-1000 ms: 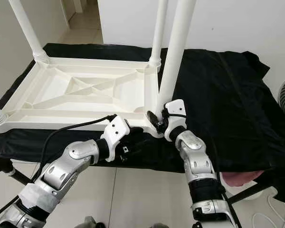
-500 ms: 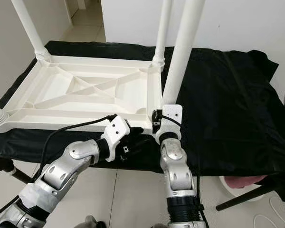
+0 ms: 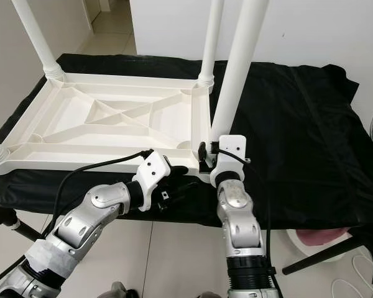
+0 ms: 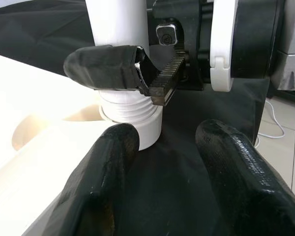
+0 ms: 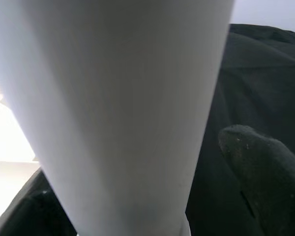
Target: Building children table
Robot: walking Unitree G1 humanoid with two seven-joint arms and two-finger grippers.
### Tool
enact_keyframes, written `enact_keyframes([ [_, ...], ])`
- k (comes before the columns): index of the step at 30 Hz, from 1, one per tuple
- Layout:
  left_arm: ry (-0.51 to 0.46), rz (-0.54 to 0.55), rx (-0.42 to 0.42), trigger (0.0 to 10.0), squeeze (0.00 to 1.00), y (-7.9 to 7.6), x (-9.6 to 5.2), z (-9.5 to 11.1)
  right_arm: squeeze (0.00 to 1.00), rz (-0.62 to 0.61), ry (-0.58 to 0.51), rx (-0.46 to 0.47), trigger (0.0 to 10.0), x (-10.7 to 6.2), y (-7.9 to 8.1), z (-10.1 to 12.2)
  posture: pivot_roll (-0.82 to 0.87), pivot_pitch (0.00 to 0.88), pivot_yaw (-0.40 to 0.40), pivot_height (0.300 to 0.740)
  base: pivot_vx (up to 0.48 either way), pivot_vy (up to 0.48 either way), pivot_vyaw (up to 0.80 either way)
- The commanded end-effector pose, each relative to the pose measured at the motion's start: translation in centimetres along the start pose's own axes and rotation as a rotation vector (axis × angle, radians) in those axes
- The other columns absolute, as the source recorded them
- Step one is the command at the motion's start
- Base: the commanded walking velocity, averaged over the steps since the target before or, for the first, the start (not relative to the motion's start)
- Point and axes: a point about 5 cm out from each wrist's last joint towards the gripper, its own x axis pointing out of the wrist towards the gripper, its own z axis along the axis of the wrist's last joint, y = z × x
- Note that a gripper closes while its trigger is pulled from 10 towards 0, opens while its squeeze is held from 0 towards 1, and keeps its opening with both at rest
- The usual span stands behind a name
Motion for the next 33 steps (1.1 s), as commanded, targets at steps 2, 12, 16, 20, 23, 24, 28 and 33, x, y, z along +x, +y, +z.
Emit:
enact_keyframes([
  [2, 0.012, -0.076, 0.012, 10.0, 0.00, -0.2, 0.1, -0.2, 1.00, 0.038, -0.016, 0.010, 10.0, 0.3, -0.5, 0.2, -0.13, 0.016, 0.013, 0.740, 0.000, 0.000, 0.00],
  [12, 0.010, -0.080, 0.015, 10.0, 0.00, -0.2, 0.2, -0.1, 0.00, 0.328, -0.003, -0.039, 10.0, 1.1, -1.3, 0.1, -0.13, 0.011, 0.015, 0.740, 0.000, 0.000, 0.00],
  [16, 0.008, -0.078, 0.019, 10.0, 0.00, 0.0, 0.2, 0.0, 0.00, 0.513, -0.026, -0.093, 10.0, 1.5, -1.7, 0.5, -0.13, 0.006, 0.018, 0.740, 0.000, 0.000, 0.00],
  [20, 0.008, -0.077, 0.020, 10.0, 0.00, 0.0, 0.2, -0.1, 0.00, 0.608, -0.012, -0.120, 10.0, 1.4, -1.8, 0.2, -0.13, 0.004, 0.021, 0.740, 0.000, 0.000, 0.00],
  [23, 0.008, -0.074, 0.021, 10.0, 0.00, 0.1, 0.2, 0.0, 0.00, 0.674, 0.009, -0.134, 10.0, 1.6, -2.1, -0.1, -0.13, 0.005, 0.024, 0.740, 0.000, 0.000, 0.00],
  [24, 0.008, -0.074, 0.021, 10.0, 0.00, 0.1, 0.2, 0.0, 0.00, 0.693, 0.015, -0.141, 10.0, 1.8, -2.2, -0.2, -0.13, 0.005, 0.024, 0.740, 0.000, 0.000, 0.00],
  [28, 0.009, -0.074, 0.020, 10.0, 0.00, 0.2, 0.2, 0.0, 0.00, 0.722, 0.032, -0.157, 10.0, 2.3, -2.8, -0.6, -0.13, 0.013, 0.030, 0.740, 0.000, 0.000, 0.00],
  [33, 0.010, -0.074, 0.019, 10.0, 0.00, 0.2, 0.1, 0.0, 0.00, 0.730, 0.037, -0.165, 10.0, 2.6, -3.1, -0.8, -0.13, 0.015, 0.031, 0.740, 0.000, 0.000, 0.00],
])
